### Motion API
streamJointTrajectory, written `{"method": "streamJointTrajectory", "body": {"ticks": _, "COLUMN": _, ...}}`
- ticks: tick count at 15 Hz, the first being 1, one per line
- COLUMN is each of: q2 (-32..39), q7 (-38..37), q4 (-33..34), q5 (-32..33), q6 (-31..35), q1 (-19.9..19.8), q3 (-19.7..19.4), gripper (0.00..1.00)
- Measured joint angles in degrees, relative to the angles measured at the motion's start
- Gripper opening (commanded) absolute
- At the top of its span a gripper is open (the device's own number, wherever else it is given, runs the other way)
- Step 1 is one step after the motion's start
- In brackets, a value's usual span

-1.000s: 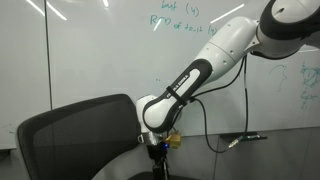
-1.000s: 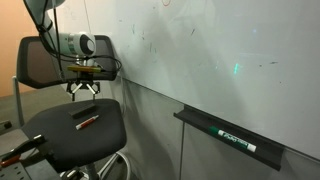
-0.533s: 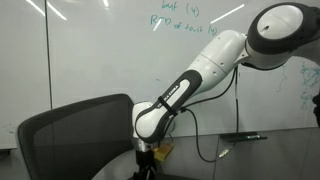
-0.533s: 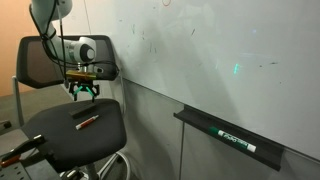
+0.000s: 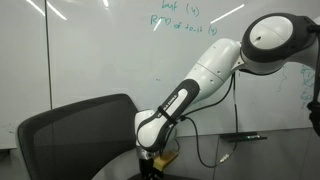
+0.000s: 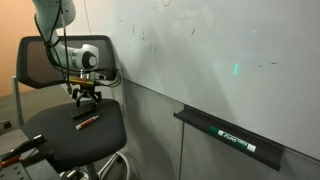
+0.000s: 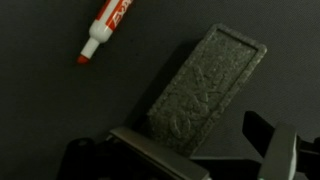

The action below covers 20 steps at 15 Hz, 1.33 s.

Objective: Use the duster to erase some of the writings at the bottom of the whiteboard

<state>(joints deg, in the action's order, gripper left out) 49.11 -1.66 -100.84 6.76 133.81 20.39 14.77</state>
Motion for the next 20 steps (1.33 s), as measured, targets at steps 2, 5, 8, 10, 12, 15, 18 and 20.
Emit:
{"method": "streamJointTrajectory", "body": {"ticks": 2, "q2": 0.0, "q7": -1.4, "q4": -0.2, "q5": -0.3, "q6": -0.1, "q1": 0.1, "q3": -0.4, "gripper": 1.00}}
{"method": "streamJointTrajectory", "body": {"ticks": 5, "q2": 0.0, "q7": -3.4, "q4": -0.4, "q5": -0.3, "q6": -0.2, "q1": 0.6, "q3": -0.8, "gripper": 1.00}}
{"method": "streamJointTrajectory", "body": {"ticks": 8, "q2": 0.1, "q7": -5.1, "q4": -0.7, "q5": -0.3, "q6": -1.0, "q1": 1.2, "q3": -1.2, "gripper": 1.00}}
{"method": "streamJointTrajectory", "body": {"ticks": 10, "q2": 0.1, "q7": -5.6, "q4": -1.2, "q5": -0.3, "q6": -2.0, "q1": 1.8, "q3": -1.3, "gripper": 1.00}}
{"method": "streamJointTrajectory", "body": {"ticks": 12, "q2": 0.0, "q7": -5.9, "q4": -1.8, "q5": -0.3, "q6": -2.2, "q1": 2.7, "q3": -1.3, "gripper": 1.00}}
{"method": "streamJointTrajectory", "body": {"ticks": 15, "q2": -0.6, "q7": -6.8, "q4": -2.5, "q5": 0.2, "q6": -2.6, "q1": 5.0, "q3": -1.4, "gripper": 1.00}}
{"method": "streamJointTrajectory", "body": {"ticks": 18, "q2": -1.9, "q7": -8.4, "q4": -3.5, "q5": 1.5, "q6": -3.2, "q1": 7.3, "q3": -1.8, "gripper": 1.00}}
{"method": "streamJointTrajectory", "body": {"ticks": 20, "q2": -3.4, "q7": -9.5, "q4": -4.7, "q5": 2.5, "q6": -3.3, "q1": 8.5, "q3": -2.2, "gripper": 1.00}}
